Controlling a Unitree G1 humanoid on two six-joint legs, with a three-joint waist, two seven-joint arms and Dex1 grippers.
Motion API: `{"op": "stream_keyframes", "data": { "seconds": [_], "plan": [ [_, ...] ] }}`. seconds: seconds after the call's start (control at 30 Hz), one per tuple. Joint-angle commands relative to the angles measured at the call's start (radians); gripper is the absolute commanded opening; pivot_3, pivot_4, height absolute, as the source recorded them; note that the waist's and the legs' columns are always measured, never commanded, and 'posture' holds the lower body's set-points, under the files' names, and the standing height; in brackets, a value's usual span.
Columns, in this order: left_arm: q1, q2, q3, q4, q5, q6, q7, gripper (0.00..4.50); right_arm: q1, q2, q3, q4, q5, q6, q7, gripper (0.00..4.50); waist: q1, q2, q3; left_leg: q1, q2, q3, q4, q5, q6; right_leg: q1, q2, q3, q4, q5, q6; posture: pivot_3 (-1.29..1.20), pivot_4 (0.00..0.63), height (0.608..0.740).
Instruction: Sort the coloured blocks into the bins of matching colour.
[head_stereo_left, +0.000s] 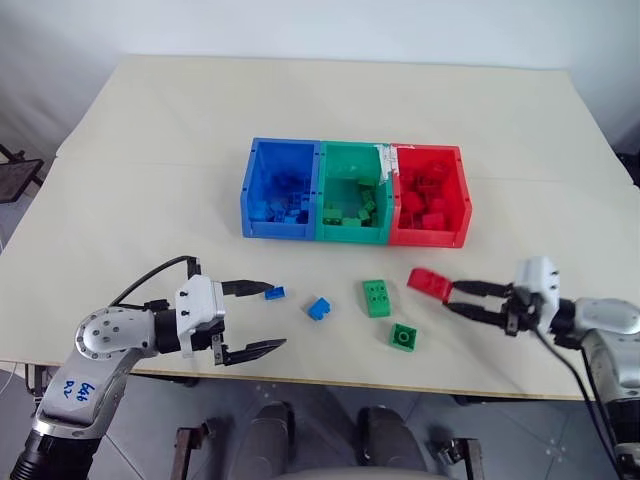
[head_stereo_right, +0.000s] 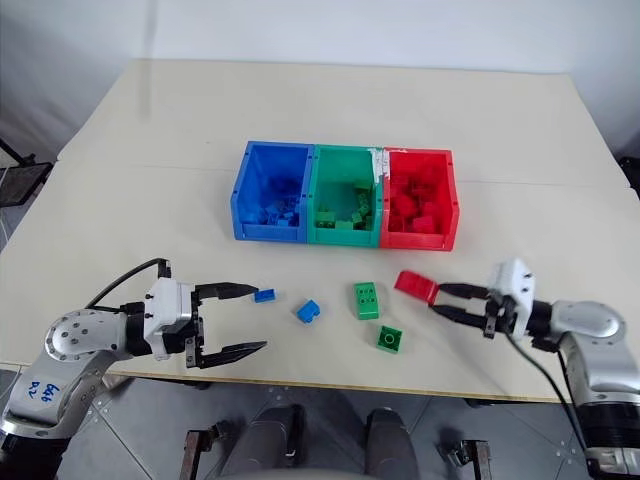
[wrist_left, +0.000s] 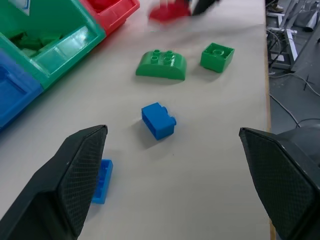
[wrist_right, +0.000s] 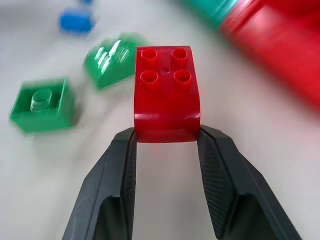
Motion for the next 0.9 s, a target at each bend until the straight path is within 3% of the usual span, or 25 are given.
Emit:
{"op": "stream_keyframes", "data": {
  "seconds": [0.03, 0.17, 0.33, 0.4, 0.63, 0.9],
  "plan": [
    [-0.011, -0.008, 0.028, 0.009, 0.004, -0.031, 0.013, 4.50, -0.112, -0.002, -0.061, -0.050, 0.052, 0.079, -0.108, 1.39, -0.005, 0.000, 0.000, 0.000, 0.000, 0.000, 0.000, 0.000, 0.000, 0.000, 0.000, 0.000, 0.000, 0.000, 0.000, 0.00, 0.150, 0.740],
    [-0.023, -0.027, 0.017, 0.008, 0.009, -0.035, 0.036, 4.50, -0.315, 0.049, -0.016, 0.075, -0.059, 0.064, -0.260, 1.39, -0.006, 0.001, 0.000, 0.000, 0.001, 0.002, 0.000, 0.000, -0.001, -0.002, 0.000, 0.000, 0.001, 0.000, 0.000, 0.00, 0.150, 0.740],
    [-0.005, -0.037, 0.016, -0.013, 0.014, -0.032, 0.056, 4.50, -0.439, 0.079, 0.048, 0.187, -0.150, 0.051, -0.307, 1.39, 0.002, 0.001, 0.000, -0.002, 0.000, 0.001, -0.001, 0.000, 0.000, -0.003, 0.000, 0.000, 0.000, 0.000, 0.000, 0.00, 0.150, 0.740],
    [0.003, -0.038, 0.018, -0.020, 0.015, -0.032, 0.065, 4.50, -0.450, 0.084, 0.060, 0.190, -0.146, 0.056, -0.284, 2.13, 0.002, 0.001, 0.000, -0.003, -0.002, 0.001, -0.001, -0.001, 0.001, -0.004, -0.002, 0.000, 0.000, 0.000, 0.000, 0.00, 0.150, 0.740],
    [0.001, -0.044, 0.004, -0.032, -0.006, -0.018, 0.067, 4.50, -0.392, 0.033, 0.009, 0.155, -0.120, 0.056, -0.245, 4.48, 0.003, 0.001, 0.000, -0.003, -0.002, 0.002, -0.001, -0.001, 0.002, -0.004, -0.003, -0.001, 0.000, 0.000, 0.000, 0.00, 0.150, 0.740],
    [-0.110, -0.064, -0.070, 0.051, 0.014, -0.031, 0.012, 4.50, -0.070, -0.028, -0.125, -0.027, -0.026, -0.004, -0.097, 4.48, 0.004, 0.001, 0.000, -0.003, -0.003, 0.001, 0.000, -0.001, 0.002, -0.002, -0.003, -0.002, -0.001, 0.000, 0.000, 0.00, 0.150, 0.740]
  ]
}}
